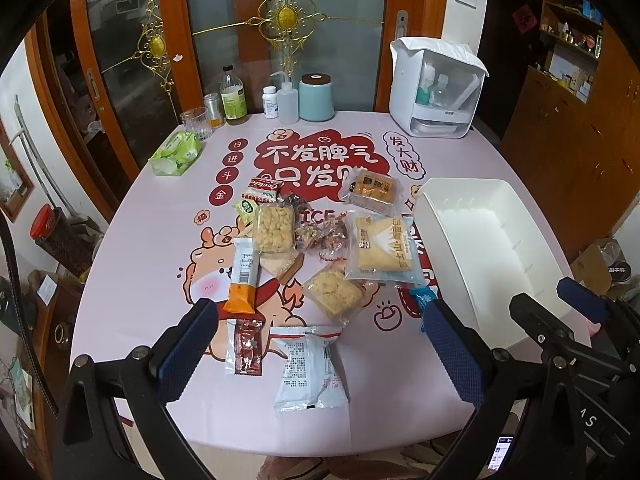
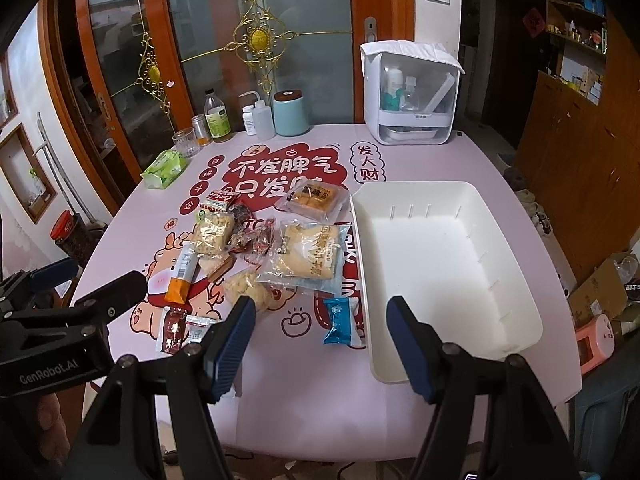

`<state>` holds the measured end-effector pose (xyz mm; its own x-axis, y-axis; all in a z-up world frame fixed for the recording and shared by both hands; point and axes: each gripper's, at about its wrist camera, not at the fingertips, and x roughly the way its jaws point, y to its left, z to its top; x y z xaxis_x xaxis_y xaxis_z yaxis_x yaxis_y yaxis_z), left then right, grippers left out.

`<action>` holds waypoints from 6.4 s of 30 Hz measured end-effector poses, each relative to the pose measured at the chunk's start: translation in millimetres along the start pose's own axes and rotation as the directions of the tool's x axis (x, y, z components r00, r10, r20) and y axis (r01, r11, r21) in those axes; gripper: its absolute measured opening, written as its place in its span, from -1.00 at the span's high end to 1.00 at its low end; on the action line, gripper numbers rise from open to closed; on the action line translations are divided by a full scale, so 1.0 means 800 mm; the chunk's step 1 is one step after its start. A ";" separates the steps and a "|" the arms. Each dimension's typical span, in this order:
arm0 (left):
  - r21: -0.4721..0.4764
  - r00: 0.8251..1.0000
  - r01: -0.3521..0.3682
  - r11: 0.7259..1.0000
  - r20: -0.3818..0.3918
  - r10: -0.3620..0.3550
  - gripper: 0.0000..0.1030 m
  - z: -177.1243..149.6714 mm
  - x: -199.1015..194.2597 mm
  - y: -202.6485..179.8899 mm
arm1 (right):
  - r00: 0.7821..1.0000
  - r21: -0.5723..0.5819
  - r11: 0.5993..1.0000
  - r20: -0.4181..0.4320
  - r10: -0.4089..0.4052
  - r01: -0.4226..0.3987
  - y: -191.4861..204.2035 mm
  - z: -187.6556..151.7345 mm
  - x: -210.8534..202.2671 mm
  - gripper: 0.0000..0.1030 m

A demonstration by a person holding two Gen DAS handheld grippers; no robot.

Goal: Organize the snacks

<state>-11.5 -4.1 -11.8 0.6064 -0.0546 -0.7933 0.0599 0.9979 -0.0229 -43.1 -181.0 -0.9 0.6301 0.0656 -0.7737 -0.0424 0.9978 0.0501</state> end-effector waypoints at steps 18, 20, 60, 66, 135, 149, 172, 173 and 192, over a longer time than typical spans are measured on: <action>0.000 1.000 -0.008 1.000 -0.002 0.008 -0.98 -0.009 0.001 0.007 | 1.000 0.002 1.000 0.005 0.006 -0.006 0.001 -0.011 -0.005 -0.33; -0.002 1.000 -0.007 1.000 -0.001 0.007 -0.98 -0.010 0.001 0.006 | 1.000 0.001 1.000 0.005 0.006 -0.006 0.001 -0.010 -0.005 -0.33; 0.012 1.000 0.002 1.000 0.000 -0.002 -0.98 -0.001 0.013 0.014 | 1.000 0.013 1.000 0.008 -0.023 0.022 0.034 0.002 0.003 -0.33; 0.015 1.000 0.004 1.000 0.001 -0.004 -0.98 0.012 0.013 0.032 | 0.999 0.017 0.999 -0.001 -0.032 0.032 0.056 0.013 0.009 -0.33; 0.136 0.878 0.172 0.976 -0.470 -0.089 0.32 -0.081 0.287 0.111 | 0.930 0.216 0.976 -0.365 0.042 0.040 0.147 -0.108 0.210 0.24; 0.262 0.957 0.286 0.922 -0.133 -0.258 0.33 0.008 0.105 0.131 | 0.989 0.169 0.976 -0.073 -0.126 0.137 0.111 -0.025 0.075 0.24; 0.316 0.957 0.289 0.904 -0.125 -0.262 0.33 0.103 0.158 -0.269 | 0.986 0.260 0.956 -0.126 -0.108 0.138 -0.239 0.012 0.108 0.12; 0.314 0.958 0.283 0.906 -0.137 -0.251 0.33 0.103 0.165 -0.280 | 0.986 0.255 0.958 -0.137 -0.095 0.128 -0.245 0.011 0.115 0.12; 0.333 0.984 0.105 0.937 -0.168 -0.051 -0.62 0.081 0.237 -0.329 | 0.967 0.223 0.974 -0.252 0.025 0.033 -0.273 0.004 0.165 0.08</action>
<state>138.9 -279.4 -116.9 0.4605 -0.0990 -0.8821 0.3840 0.9182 0.0974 51.8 -390.0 -112.0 0.4128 0.0882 -0.9066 0.1520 0.9747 0.1641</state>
